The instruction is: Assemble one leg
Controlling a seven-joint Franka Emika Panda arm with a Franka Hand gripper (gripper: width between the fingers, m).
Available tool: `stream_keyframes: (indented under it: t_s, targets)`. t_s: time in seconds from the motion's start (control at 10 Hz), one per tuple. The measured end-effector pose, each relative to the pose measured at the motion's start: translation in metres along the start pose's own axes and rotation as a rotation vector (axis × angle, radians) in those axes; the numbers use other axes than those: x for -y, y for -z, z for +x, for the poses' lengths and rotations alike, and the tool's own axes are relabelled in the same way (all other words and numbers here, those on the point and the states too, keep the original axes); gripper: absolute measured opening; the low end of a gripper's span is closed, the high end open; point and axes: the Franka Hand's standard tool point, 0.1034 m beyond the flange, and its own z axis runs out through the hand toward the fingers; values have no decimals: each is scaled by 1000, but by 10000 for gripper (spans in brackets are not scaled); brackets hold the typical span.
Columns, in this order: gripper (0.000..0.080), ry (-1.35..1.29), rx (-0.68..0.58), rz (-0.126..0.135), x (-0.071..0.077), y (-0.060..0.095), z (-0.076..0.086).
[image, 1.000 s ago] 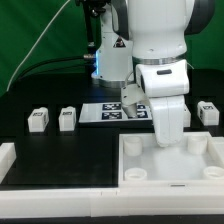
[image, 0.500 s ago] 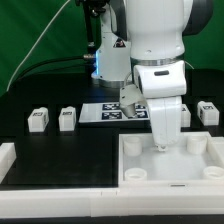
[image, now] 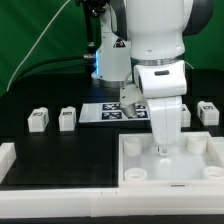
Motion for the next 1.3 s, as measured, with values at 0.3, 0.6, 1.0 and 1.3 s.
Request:
stream_keyframes:
  t_s: [0.3,0.6,1.0,1.3]
  targets:
    - [649,-2,4,-7,2,7,-2]
    - [649,-82,27,-35,24,41,-5]
    - [649,-151,36,-53,35,57,-8]
    - [649,-336,29,-54,35,56,-7]
